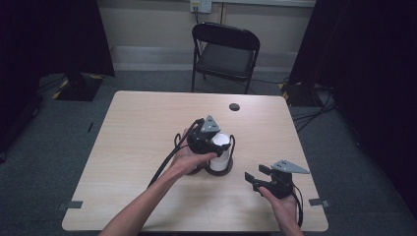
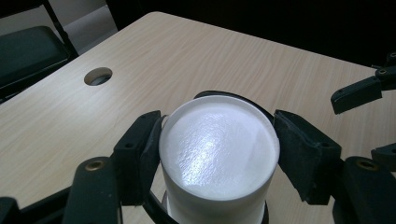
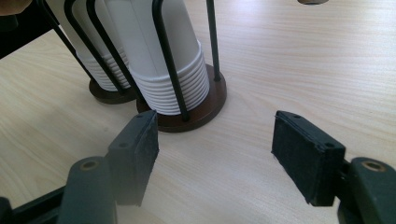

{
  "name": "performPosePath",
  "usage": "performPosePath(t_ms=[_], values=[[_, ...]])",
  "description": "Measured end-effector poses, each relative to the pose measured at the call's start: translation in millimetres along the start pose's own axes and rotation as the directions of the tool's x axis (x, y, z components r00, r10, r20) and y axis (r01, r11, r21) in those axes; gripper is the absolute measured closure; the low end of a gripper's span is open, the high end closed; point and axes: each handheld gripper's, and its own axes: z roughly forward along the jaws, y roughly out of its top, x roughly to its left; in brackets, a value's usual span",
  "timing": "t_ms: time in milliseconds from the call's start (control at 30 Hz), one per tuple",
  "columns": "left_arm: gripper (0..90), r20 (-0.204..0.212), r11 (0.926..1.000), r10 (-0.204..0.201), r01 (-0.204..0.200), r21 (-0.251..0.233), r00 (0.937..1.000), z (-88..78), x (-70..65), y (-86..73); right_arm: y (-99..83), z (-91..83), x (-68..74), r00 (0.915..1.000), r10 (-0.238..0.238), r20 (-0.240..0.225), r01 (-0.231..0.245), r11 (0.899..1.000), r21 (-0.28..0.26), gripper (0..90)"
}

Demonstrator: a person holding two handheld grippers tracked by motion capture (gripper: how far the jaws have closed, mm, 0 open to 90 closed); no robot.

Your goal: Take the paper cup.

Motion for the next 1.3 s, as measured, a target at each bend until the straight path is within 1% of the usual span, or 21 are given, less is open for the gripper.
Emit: performPosePath(t_ms=[67,133,233,300,400,500,600,633,733,767,800,867,933,967,1133,1200,1233,1300], values=[[34.6,0.002,1.0000,-0.007,0.007,-0.006,1.0000,-1.0,-0.2,0.1,0.0,-0.2,-0.2,1.0000,0.002,0.000,-0.002,1.000,-0.003,31.6],[34.7,0.002,0.9999,-0.006,0.006,-0.013,1.0000,-2.0,0.0,0.7,0.0,-0.4,-0.5,1.0000,0.004,0.001,-0.004,1.000,-0.002,31.6],[34.7,0.002,0.9995,-0.020,0.020,-0.025,0.9998,-4.1,0.6,1.6,0.0,-0.2,-0.8,1.0000,0.007,0.001,-0.007,1.000,-0.002,31.7],[34.7,0.000,0.9993,-0.018,0.018,-0.032,0.9998,-5.8,1.1,2.0,0.0,-0.1,-0.8,1.0000,0.008,0.001,-0.008,1.000,-0.001,31.6],[34.8,0.004,0.9982,-0.028,0.028,-0.054,0.9996,-8.2,1.0,3.2,0.0,0.1,-0.9,1.0000,0.006,-0.001,-0.006,1.000,0.001,31.6],[34.8,0.004,0.9979,-0.023,0.023,-0.061,0.9997,-9.2,-0.2,4.4,0.0,1.0,-1.1,1.0000,0.007,-0.001,-0.007,1.000,0.003,31.7],[34.9,0.009,0.9972,-0.032,0.033,-0.067,0.9994,-10.8,0.9,4.9,0.0,1.0,-0.9,1.0000,0.006,-0.004,-0.006,1.000,0.002,31.7],[34.9,0.018,0.9961,-0.042,0.043,-0.077,0.9990,-11.1,2.0,4.6,0.0,0.9,-0.7,1.0000,0.006,-0.003,-0.006,1.000,0.000,31.7],[34.9,0.017,0.9947,-0.051,0.052,-0.089,0.9986,-14.4,4.3,5.4,-0.1,0.3,-0.8,1.0000,0.007,-0.003,-0.007,1.000,0.002,31.7],[34.9,0.027,0.9938,-0.057,0.059,-0.094,0.9980,-16.0,4.6,6.1,-0.1,0.3,-0.9,0.9999,0.009,-0.004,-0.009,1.000,0.002,31.7],[35.0,0.022,0.9937,-0.054,0.056,-0.098,0.9983,-17.4,4.3,6.8,-0.1,0.5,-1.1,0.9999,0.012,-0.007,-0.012,1.000,0.001,31.8],[35.0,0.026,0.9926,-0.053,0.056,-0.108,0.9983,-19.8,4.5,8.4,0.0,0.8,-1.1,0.9999,0.011,-0.007,-0.011,1.000,0.001,31.7],[35.0,0.015,0.9917,-0.047,0.048,-0.119,0.9988,-22.0,4.5,10.2,0.0,1.2,-1.0,0.9999,0.010,-0.007,-0.010,1.000,0.003,31.8],[35.0,0.015,0.9900,-0.056,0.057,-0.129,0.9983,-23.7,5.0,10.7,0.1,1.7,-0.5,0.9999,0.010,-0.009,-0.010,1.000,0.001,31.8],[35.1,0.010,0.9881,-0.066,0.066,-0.139,0.9978,-25.2,5.8,11.0,-0.1,2.1,-0.5,0.9999,0.011,-0.011,-0.011,1.000,0.002,31.8],[35.0,0.011,0.9848,-0.090,0.090,-0.148,0.9959,-26.3,7.0,11.5,-0.1,2.2,-0.2,0.9999,0.012,-0.011,-0.012,1.000,0.004,31.8],[35.1,0.007,0.9852,-0.084,0.084,-0.149,0.9964,-26.7,7.3,11.6,0.0,2.4,0.1,0.9999,0.012,-0.011,-0.012,1.000,0.004,31.8],[35.1,0.008,0.9843,-0.093,0.093,-0.150,0.9956,-27.7,7.7,11.8,-0.1,2.4,0.2,0.9999,0.012,-0.012,-0.012,1.000,0.004,31.8]])
